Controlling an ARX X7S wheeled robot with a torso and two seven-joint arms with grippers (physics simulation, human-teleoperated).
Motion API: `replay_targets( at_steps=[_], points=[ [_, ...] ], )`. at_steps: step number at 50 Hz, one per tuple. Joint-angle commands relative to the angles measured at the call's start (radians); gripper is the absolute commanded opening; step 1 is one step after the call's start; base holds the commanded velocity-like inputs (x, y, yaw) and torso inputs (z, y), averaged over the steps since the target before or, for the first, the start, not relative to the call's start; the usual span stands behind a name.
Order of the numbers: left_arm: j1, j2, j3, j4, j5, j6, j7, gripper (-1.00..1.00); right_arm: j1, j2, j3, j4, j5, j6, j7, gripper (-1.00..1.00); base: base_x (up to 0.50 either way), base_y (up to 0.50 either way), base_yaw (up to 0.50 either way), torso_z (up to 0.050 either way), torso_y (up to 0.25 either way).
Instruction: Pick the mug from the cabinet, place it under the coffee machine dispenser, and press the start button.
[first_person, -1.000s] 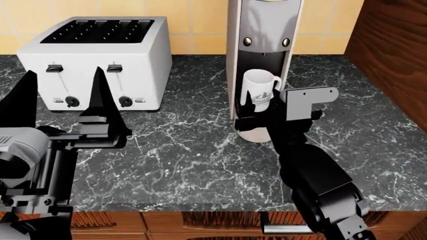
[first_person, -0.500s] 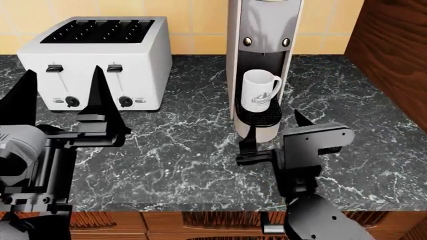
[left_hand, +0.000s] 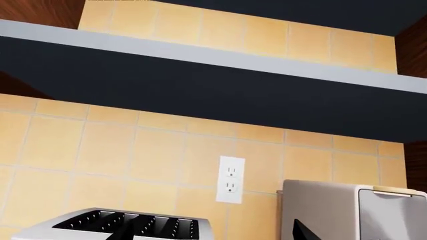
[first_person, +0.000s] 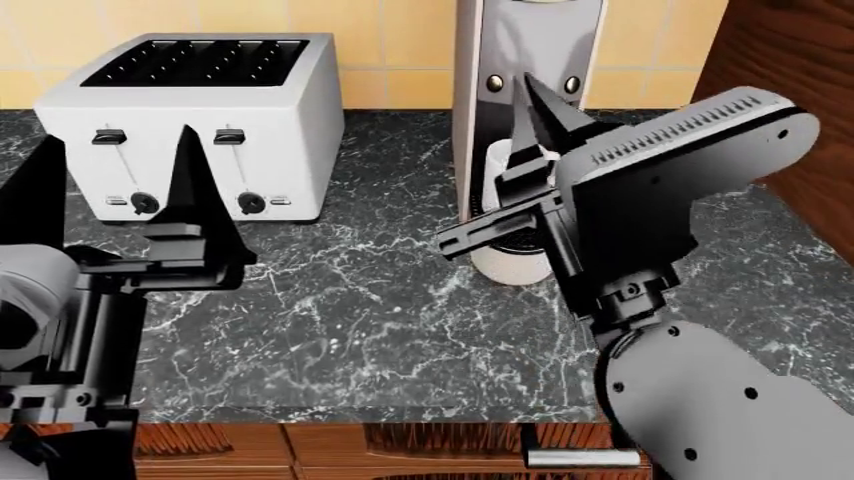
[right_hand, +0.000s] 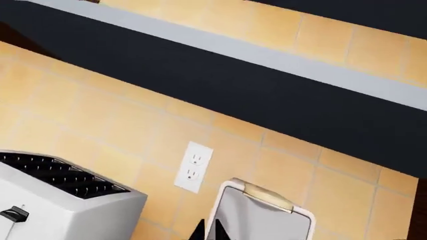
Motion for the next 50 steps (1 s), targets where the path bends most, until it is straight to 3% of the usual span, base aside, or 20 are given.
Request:
replay_targets(
  at_steps=[1, 29, 50],
  points=[
    [-0.011, -0.009, -0.008, 0.010, -0.021, -0.012, -0.012, 1.00, 0.136, -0.041, -0.009, 0.204, 0.035, -0.011, -0.124, -1.00, 0.00, 0.00, 0.00, 0.000, 0.000],
    [-0.005, -0.015, 0.003, 0.010, -0.026, -0.003, -0.017, 1.00, 0.171, -0.121, -0.087, 0.536, -0.045, -0.066, -0.140, -1.00, 0.00, 0.00, 0.00, 0.000, 0.000],
    [-0.012, -0.024, 0.000, 0.012, -0.041, -0.005, -0.026, 1.00, 0.232, -0.151, -0.117, 0.647, -0.064, -0.057, -0.157, -1.00, 0.00, 0.00, 0.00, 0.000, 0.000]
  ],
)
